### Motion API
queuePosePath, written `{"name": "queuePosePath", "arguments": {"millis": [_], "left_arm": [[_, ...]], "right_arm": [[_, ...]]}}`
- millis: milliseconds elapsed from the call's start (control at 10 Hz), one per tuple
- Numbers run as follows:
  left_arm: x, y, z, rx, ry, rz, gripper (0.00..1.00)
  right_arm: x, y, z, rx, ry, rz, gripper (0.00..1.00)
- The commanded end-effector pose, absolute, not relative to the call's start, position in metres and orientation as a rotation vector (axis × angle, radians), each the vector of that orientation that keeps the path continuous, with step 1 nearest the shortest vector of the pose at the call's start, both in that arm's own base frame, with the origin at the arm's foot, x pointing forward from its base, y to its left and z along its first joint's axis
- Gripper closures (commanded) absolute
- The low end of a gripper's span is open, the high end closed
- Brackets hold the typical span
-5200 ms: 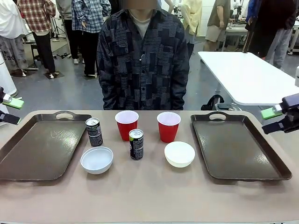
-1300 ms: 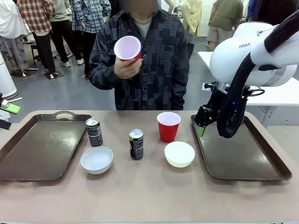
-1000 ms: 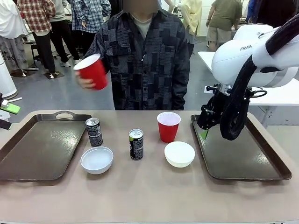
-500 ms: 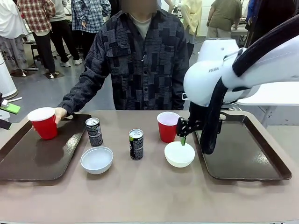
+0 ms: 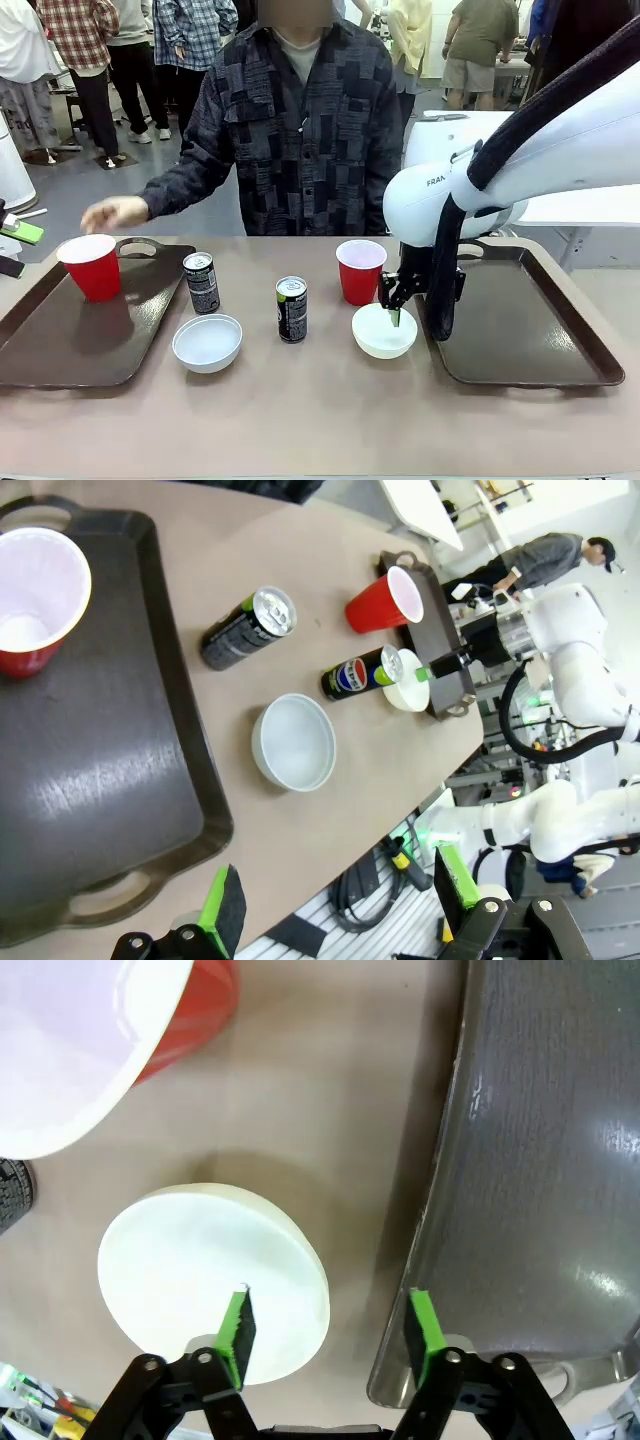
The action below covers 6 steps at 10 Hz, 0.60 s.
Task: Prepare tableware on both trays.
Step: Pick up a Picnic Bowl from the table and place it on a Handle tray.
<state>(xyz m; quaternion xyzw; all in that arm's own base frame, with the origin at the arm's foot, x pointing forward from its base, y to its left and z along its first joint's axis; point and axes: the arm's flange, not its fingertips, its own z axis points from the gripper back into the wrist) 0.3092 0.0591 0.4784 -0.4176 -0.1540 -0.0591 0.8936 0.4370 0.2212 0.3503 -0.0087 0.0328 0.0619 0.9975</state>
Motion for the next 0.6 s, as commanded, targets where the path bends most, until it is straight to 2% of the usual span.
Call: {"name": "queuePosePath", "arguments": {"millis": [0,100,200,300,400,500], "left_arm": [[0.310,0.058,0.479,-0.886,-0.319,-0.122,0.00],[0.310,0.058,0.479,-0.886,-0.319,-0.122,0.00],[0.310,0.058,0.479,-0.886,-0.319,-0.122,0.00],[0.310,0.058,0.479,-0.886,-0.319,-0.122,0.00],[0.310,0.058,0.479,-0.886,-0.319,-0.122,0.00],[0.310,0.058,0.479,-0.886,-0.319,-0.122,0.00]], "right_arm": [[0.446,0.228,0.345,-0.022,0.060,0.128,0.43],[0.447,0.229,0.343,-0.022,0.071,0.133,0.58],[0.448,0.229,0.341,-0.020,0.076,0.132,0.62],[0.451,0.228,0.338,-0.013,0.082,0.129,0.77],[0.452,0.226,0.336,-0.004,0.093,0.128,0.81],[0.452,0.226,0.334,-0.002,0.098,0.126,0.97]]}}
